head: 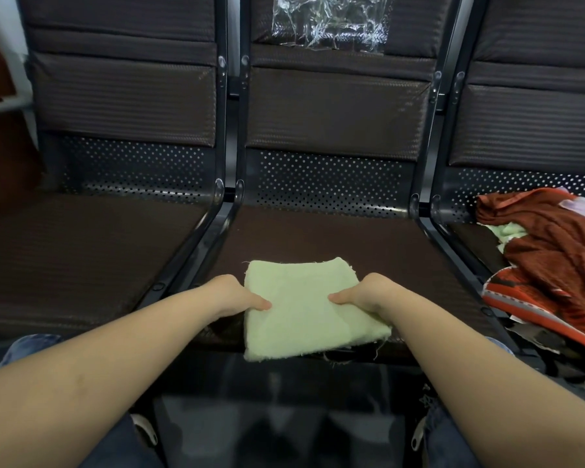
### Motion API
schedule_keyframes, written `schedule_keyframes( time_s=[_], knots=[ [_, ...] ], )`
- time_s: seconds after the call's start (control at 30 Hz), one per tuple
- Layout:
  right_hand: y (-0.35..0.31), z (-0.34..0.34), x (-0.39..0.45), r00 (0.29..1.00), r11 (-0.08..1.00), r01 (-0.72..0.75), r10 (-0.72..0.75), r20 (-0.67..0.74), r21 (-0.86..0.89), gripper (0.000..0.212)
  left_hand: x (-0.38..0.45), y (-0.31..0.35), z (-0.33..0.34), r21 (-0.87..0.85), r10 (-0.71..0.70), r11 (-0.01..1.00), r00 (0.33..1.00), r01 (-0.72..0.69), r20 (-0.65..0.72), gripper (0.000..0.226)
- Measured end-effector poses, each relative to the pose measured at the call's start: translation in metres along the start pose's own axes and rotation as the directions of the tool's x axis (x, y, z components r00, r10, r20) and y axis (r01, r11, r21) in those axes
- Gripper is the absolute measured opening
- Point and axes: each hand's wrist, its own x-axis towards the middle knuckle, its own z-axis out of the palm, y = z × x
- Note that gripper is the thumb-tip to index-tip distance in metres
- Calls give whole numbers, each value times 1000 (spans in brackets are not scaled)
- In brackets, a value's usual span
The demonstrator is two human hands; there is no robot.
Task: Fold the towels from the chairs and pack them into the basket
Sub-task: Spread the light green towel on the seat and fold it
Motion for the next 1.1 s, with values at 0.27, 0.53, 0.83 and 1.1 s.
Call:
schedule_keyframes(
  time_s=[0.27,0.53,0.83,1.1],
  knots=[
    [7,2,2,999,904,10,-31,44,427,36,2,-4,-5,-587,40,809,991,45,131,42],
    [11,-9,-1,962,907,131,-214,170,399,60,-4,-20,-20,-620,259,784,914,-11,312,65],
    [21,-13,-4,937,906,166,-268,224,390,56,-6,-23,-24,-590,252,807,913,-16,321,51],
    [35,-39,-8,954,921,177,-247,169,346,59,-2,0,-4,-531,284,840,924,-111,256,53]
  ],
)
